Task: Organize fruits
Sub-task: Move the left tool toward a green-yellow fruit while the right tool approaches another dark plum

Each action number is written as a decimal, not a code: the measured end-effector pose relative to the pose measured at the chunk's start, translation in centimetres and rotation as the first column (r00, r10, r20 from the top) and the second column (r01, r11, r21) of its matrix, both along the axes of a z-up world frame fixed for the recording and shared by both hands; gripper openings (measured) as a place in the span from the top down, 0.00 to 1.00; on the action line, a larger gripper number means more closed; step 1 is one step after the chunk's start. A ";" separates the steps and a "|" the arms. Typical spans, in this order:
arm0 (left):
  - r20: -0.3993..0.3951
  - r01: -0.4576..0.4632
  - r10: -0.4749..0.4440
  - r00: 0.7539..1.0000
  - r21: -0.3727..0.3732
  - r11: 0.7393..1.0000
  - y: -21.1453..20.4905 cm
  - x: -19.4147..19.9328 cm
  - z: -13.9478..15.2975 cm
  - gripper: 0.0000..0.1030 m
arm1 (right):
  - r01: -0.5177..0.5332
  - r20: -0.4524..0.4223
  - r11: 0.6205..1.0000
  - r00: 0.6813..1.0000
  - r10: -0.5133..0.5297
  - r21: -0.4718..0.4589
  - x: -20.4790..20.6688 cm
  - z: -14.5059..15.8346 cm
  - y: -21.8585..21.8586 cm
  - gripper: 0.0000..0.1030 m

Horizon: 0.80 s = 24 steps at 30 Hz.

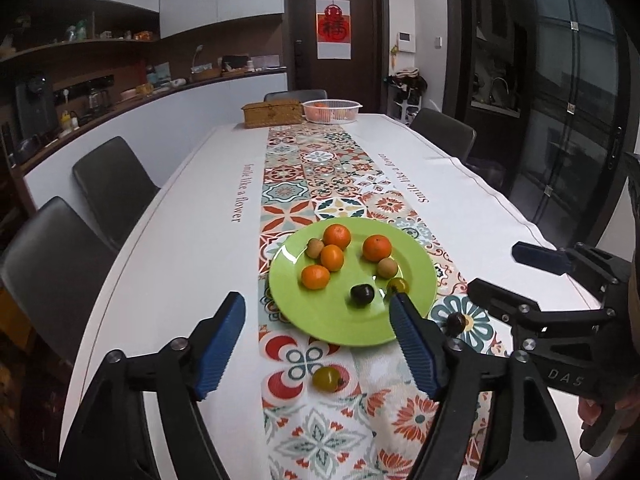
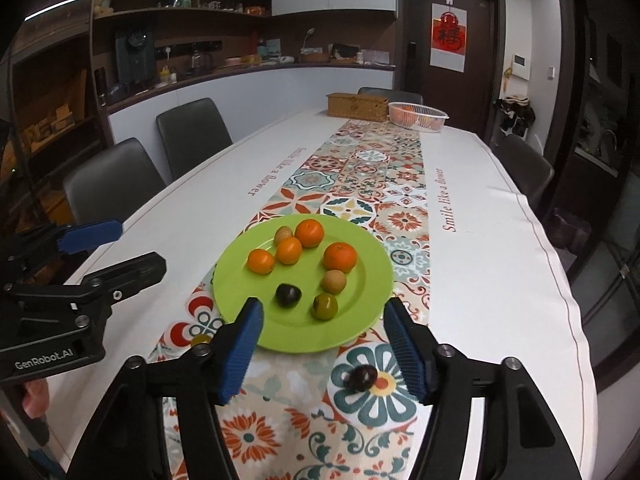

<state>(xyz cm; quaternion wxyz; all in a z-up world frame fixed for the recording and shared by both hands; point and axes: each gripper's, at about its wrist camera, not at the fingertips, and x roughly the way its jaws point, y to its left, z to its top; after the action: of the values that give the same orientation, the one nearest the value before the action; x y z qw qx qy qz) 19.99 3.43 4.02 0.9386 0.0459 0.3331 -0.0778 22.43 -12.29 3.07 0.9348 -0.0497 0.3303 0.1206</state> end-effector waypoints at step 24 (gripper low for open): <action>-0.182 -0.043 0.044 0.982 0.015 0.999 -0.2 -2.1 -6.8 0.20 | 0.091 -0.130 0.996 0.987 -0.092 -0.013 -2.4 -5.5 -2.0 0.33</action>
<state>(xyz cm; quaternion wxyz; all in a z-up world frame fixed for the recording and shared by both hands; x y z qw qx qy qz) 17.88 3.26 -2.76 0.9054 0.0364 0.4188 -0.0594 20.06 -14.29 -2.46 0.9155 -0.0296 0.3933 0.0793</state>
